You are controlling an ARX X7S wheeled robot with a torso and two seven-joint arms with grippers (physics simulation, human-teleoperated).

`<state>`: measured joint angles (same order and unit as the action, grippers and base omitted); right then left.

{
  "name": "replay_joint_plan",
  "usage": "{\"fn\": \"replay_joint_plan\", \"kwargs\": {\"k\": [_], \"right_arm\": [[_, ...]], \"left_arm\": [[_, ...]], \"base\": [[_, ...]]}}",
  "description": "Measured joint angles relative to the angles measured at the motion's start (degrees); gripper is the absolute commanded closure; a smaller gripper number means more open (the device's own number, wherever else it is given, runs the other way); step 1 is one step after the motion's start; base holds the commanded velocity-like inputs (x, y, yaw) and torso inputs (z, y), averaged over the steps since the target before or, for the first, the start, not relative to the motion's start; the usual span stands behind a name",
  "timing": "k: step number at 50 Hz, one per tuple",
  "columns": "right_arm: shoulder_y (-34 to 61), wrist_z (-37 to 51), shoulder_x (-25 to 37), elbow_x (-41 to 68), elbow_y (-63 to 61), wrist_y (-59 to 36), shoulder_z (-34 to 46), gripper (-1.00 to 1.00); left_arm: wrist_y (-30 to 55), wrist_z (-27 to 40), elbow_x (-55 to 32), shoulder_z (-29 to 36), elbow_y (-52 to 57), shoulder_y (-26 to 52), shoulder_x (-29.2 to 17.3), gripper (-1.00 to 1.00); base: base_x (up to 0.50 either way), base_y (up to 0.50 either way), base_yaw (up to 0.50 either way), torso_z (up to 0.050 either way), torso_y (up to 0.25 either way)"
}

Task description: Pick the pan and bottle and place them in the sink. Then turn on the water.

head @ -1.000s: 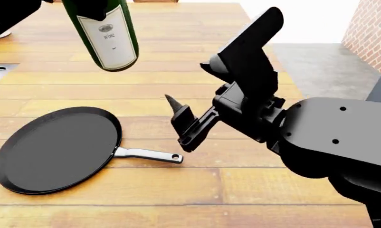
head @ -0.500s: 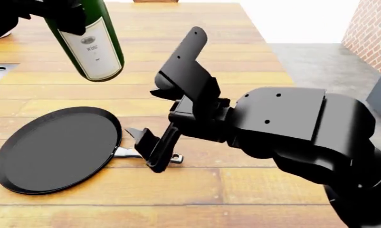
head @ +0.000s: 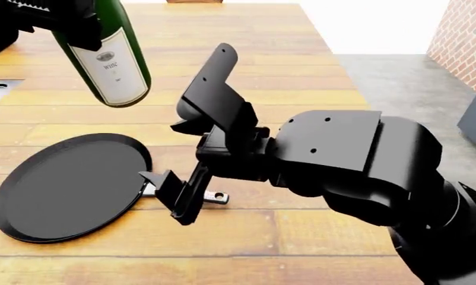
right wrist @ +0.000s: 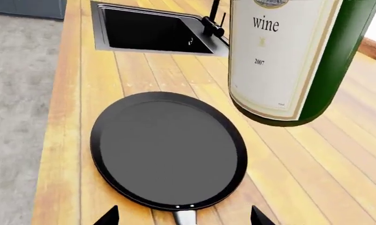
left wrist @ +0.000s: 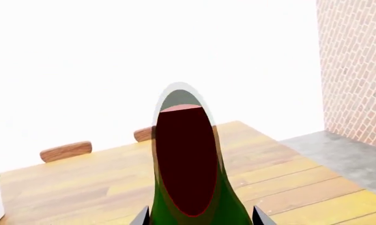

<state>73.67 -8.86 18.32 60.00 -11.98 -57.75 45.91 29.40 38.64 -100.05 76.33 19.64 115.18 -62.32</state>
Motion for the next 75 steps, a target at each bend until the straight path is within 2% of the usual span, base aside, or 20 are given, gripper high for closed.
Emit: {"fn": "replay_joint_plan", "kwargs": {"k": [24,50,75], "right_arm": [[-0.07,0.54,-1.17,-3.22,3.88,1.64,2.07,-1.0],[0.58,-7.61,-6.26,-8.61,16.58,4.77,9.87,-1.0],[3.12,-15.48,-12.05,-14.31,31.15,11.92,14.47,-1.0]], "left_arm": [[0.29,0.14,0.18,-0.6,-0.07,-0.78,-0.12,1.0],[0.95,0.15,0.53,-1.39,-0.7,-0.9,0.7,1.0],[0.74,-0.18,0.88,-2.04,-0.87,-1.95,0.09,1.0]], "base": [[0.0,0.0,0.0,0.001,0.001],[0.0,0.0,0.0,0.0,0.0],[0.0,0.0,0.0,0.0,0.001]]}}
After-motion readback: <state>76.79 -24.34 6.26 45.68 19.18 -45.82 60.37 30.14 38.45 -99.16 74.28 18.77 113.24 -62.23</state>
